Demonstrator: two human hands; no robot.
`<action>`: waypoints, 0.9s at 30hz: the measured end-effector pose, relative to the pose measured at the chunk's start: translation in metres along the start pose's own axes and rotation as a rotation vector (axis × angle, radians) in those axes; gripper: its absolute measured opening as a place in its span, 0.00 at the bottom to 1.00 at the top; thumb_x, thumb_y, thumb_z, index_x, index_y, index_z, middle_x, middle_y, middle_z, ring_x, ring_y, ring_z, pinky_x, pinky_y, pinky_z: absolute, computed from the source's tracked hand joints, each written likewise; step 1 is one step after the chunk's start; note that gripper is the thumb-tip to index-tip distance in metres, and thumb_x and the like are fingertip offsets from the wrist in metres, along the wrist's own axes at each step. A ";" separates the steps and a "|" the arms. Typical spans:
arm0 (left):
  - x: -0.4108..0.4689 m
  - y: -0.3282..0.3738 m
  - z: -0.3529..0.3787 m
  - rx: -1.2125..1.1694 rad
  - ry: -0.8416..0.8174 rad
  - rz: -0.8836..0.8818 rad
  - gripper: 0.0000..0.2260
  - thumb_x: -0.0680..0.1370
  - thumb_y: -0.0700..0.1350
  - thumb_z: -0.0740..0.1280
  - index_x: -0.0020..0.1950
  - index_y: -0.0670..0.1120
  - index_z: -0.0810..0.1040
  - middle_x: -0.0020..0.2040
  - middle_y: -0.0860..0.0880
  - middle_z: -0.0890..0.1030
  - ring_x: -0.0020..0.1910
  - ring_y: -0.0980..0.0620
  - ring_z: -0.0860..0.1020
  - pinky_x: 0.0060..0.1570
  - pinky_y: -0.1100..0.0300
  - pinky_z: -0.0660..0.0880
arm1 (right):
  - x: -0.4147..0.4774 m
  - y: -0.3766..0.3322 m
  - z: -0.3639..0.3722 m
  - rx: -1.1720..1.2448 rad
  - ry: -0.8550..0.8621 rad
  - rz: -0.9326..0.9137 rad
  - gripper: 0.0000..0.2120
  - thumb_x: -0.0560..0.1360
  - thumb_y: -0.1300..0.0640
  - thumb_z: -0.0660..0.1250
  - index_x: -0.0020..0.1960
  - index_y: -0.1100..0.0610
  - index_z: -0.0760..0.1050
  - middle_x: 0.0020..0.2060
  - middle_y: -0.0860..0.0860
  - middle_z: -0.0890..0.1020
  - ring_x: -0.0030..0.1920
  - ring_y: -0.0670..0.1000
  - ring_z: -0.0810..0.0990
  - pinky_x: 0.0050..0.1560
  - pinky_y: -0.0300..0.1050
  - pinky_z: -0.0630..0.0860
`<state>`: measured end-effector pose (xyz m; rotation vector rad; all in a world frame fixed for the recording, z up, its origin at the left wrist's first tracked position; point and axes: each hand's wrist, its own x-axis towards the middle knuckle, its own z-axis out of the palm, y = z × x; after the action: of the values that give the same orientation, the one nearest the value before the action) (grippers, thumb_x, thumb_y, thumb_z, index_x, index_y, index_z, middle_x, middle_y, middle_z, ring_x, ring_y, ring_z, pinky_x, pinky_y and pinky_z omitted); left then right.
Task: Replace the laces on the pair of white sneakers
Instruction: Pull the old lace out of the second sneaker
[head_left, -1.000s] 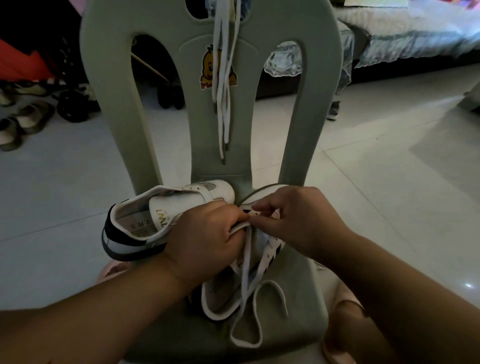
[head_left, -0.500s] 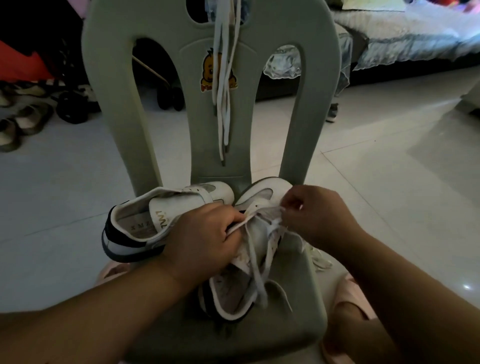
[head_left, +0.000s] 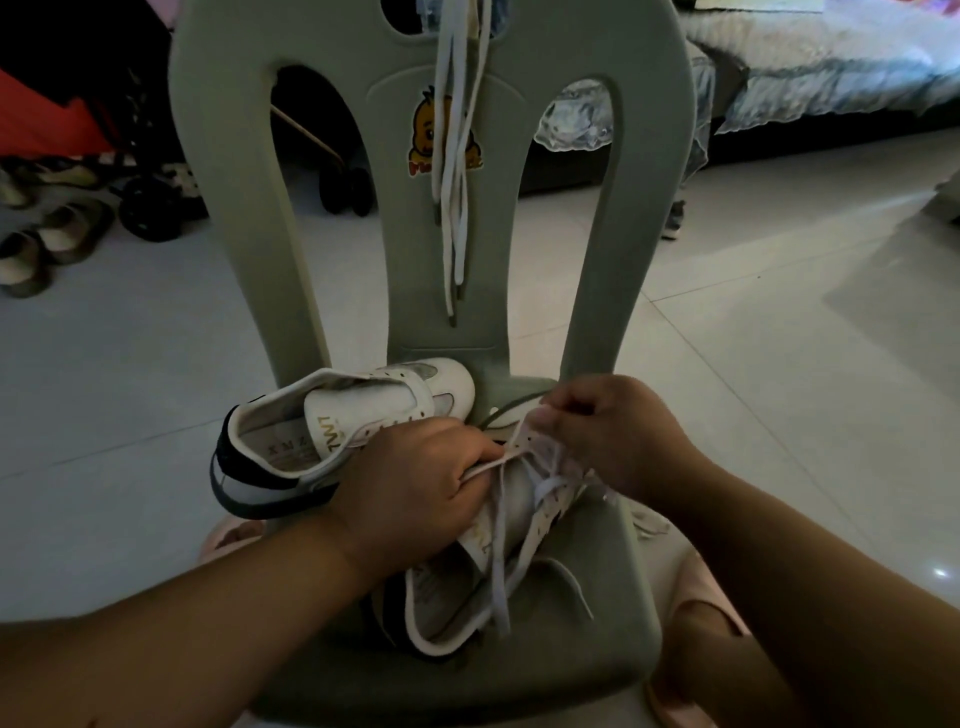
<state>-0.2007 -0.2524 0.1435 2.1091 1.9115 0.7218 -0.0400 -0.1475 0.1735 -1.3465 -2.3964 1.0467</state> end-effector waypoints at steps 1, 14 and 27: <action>0.000 -0.001 0.000 -0.021 0.003 -0.015 0.12 0.75 0.51 0.62 0.50 0.51 0.83 0.41 0.54 0.83 0.38 0.58 0.78 0.36 0.75 0.66 | -0.001 -0.001 -0.002 0.030 0.103 0.055 0.08 0.76 0.50 0.66 0.38 0.46 0.75 0.34 0.43 0.78 0.34 0.41 0.76 0.31 0.30 0.66; -0.001 -0.002 0.000 -0.025 0.053 -0.020 0.12 0.74 0.51 0.61 0.48 0.51 0.83 0.40 0.54 0.82 0.37 0.57 0.78 0.36 0.71 0.68 | 0.005 0.000 0.009 -0.152 -0.171 -0.278 0.16 0.77 0.49 0.63 0.64 0.44 0.74 0.57 0.39 0.78 0.58 0.41 0.73 0.59 0.42 0.71; -0.007 -0.002 0.002 -0.003 0.039 0.047 0.12 0.75 0.52 0.60 0.47 0.50 0.83 0.39 0.53 0.82 0.36 0.56 0.79 0.34 0.62 0.75 | 0.004 0.003 0.008 -0.205 -0.224 -0.308 0.08 0.76 0.48 0.64 0.52 0.46 0.80 0.42 0.42 0.79 0.45 0.42 0.77 0.48 0.38 0.73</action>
<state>-0.2013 -0.2587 0.1391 2.1606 1.8842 0.7810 -0.0434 -0.1471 0.1651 -0.9076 -2.8268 0.9298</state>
